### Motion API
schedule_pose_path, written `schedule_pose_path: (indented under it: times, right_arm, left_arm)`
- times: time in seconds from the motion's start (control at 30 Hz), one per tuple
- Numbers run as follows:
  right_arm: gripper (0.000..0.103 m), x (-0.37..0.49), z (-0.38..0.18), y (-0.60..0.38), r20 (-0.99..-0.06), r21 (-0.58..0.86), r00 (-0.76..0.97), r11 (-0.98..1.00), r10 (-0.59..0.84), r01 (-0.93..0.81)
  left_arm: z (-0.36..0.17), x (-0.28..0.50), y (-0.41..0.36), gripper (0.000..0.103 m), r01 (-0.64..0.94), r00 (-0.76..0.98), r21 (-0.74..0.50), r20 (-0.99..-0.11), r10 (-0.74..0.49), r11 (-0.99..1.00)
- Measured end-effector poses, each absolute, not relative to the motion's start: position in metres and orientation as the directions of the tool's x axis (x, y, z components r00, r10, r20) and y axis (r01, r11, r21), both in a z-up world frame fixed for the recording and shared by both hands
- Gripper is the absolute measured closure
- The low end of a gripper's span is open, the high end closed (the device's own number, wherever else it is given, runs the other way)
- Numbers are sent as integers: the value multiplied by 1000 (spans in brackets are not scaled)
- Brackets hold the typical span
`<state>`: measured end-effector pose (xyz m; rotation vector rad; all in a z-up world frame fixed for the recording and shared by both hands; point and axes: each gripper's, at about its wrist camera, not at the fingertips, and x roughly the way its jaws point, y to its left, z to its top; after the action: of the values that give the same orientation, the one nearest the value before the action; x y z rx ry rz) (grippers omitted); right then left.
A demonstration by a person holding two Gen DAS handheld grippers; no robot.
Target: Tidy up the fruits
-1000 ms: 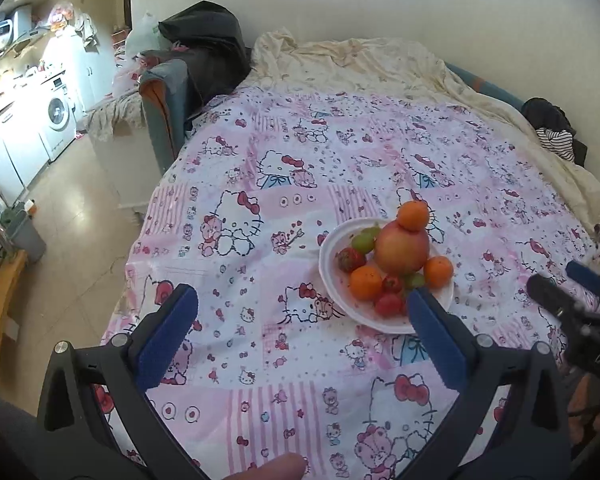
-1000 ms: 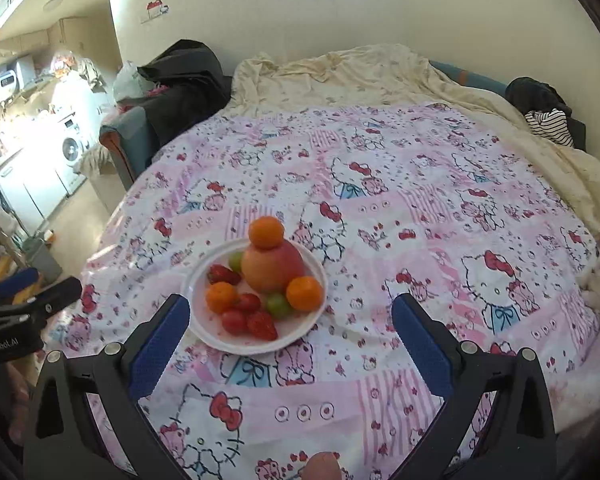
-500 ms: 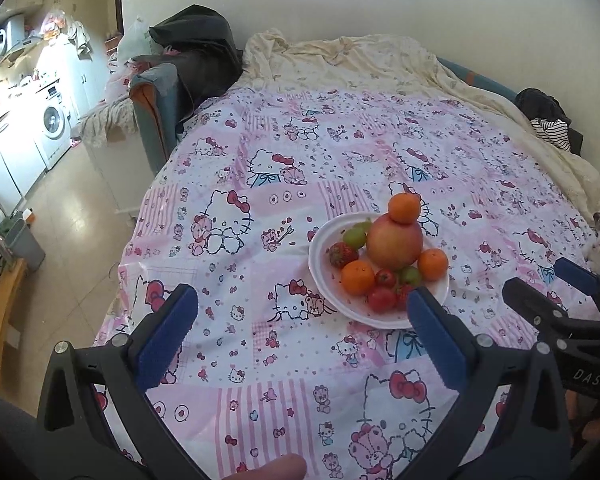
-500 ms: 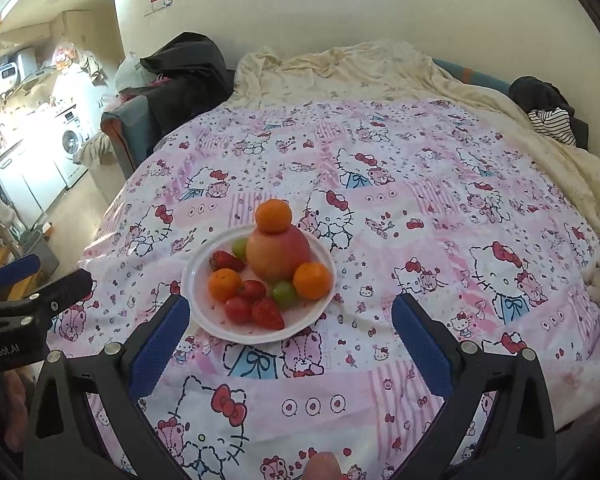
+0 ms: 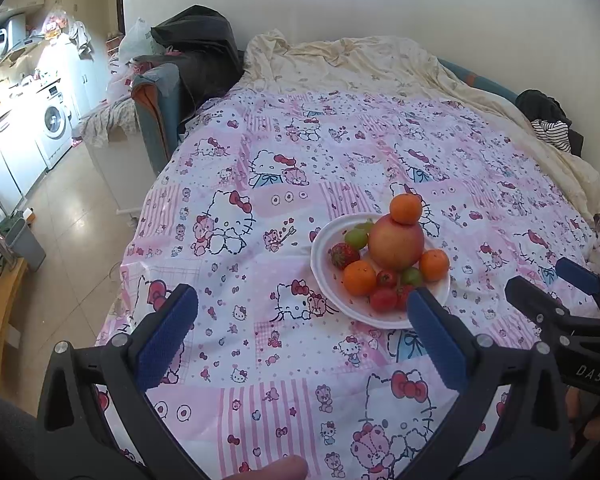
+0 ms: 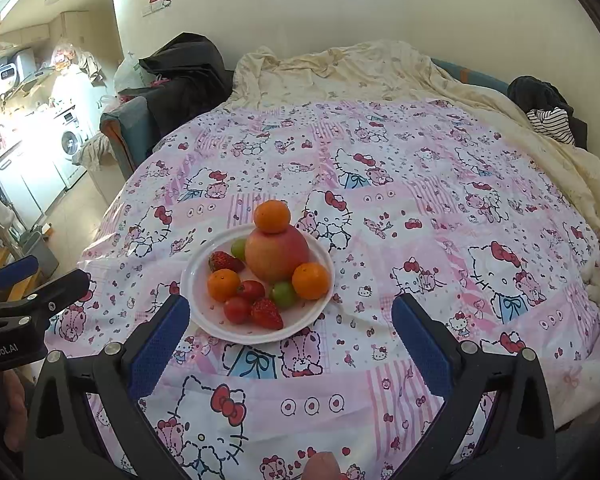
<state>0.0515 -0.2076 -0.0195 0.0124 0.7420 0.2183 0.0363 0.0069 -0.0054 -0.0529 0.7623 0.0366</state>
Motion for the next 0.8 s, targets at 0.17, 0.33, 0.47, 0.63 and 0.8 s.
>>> schedule_pose_path:
  times: [0.17,0.33,0.47,0.63,0.8]
  right_arm:
    - [0,51,-19,-207,-672,91,712,977,205,-195]
    - [0,51,-19,-206,-673,91,711,976,205,-195]
    - [0,51,-19,-207,-673,93,711,977,205,-194]
    - [0,51,-19,-206,-674,93,710,977,204,-193]
    - [0,51,-19,-206,-673,95,710,976,207,-195]
  left_arm:
    - [-7,36,7,0,-48,722,-41,-692,7,998]
    - [-7,36,7,0,-50,724,-43,-690,7,998]
    - [-7,36,7,0,-52,724,-43,-690,8,998]
    - [-7,36,8,0,-51,725,-42,-689,8,998]
    - [-7,36,8,0,-50,725,-43,-689,7,998]
